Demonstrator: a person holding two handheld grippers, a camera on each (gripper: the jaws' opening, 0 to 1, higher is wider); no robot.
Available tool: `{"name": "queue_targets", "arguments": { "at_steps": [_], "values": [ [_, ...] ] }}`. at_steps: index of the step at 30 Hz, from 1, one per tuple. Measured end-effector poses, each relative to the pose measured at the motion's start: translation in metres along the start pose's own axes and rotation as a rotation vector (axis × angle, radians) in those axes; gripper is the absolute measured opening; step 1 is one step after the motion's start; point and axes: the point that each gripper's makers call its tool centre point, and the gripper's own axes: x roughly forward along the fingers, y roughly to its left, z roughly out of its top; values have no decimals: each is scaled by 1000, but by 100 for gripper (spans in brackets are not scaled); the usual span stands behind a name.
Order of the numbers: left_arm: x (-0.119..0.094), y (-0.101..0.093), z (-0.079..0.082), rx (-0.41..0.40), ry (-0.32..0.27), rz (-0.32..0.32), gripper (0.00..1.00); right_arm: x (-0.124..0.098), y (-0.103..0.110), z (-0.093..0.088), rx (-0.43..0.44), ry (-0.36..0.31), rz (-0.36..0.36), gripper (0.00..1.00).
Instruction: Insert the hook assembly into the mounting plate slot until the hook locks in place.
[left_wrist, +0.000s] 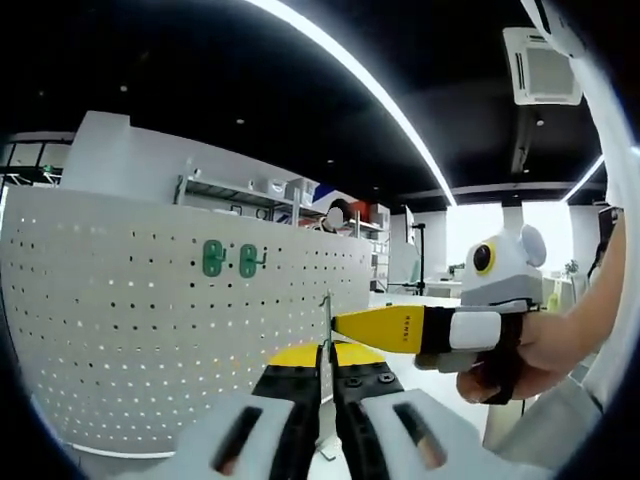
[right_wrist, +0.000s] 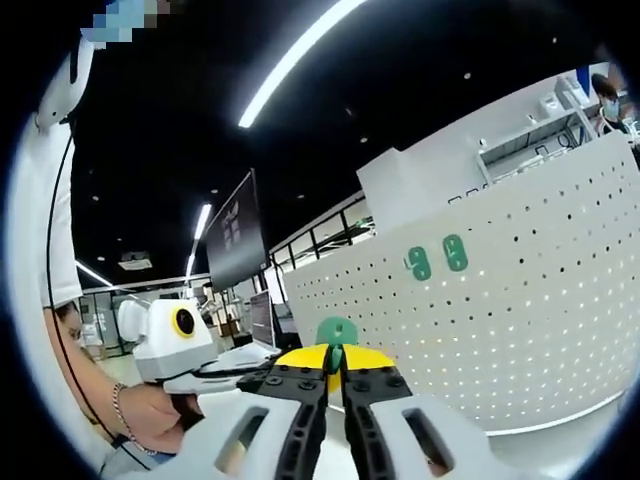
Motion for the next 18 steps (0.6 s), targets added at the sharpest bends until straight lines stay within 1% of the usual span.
{"name": "queue_targets", "arguments": {
  "at_steps": [2, 3, 4, 5, 6, 8, 18],
  "values": [
    [0, 0, -1, -1, 3, 0, 2, -1, -1, -1, 10, 11, -10, 1],
    [0, 0, -2, 0, 5, -3, 2, -1, -2, -2, -12, 19, -20, 1],
    [0, 0, -3, 1, 6, -2, 2, -1, 0, -1, -1, 17, -15, 1],
    [0, 0, -2, -1, 3, -1, 2, -1, 0, -1, 26, 13, -11, 0],
    [0, -1, -2, -4, -2, -2, 2, -1, -1, 0, 74, 7, -15, 0],
    [1, -1, -2, -1, 0, -3, 2, -2, -1, -1, 41, 13, -12, 0],
    [1, -2, -2, -5, 5, -9, 3, -3, -2, -1, 45, 19, -13, 0]
  ]
}}
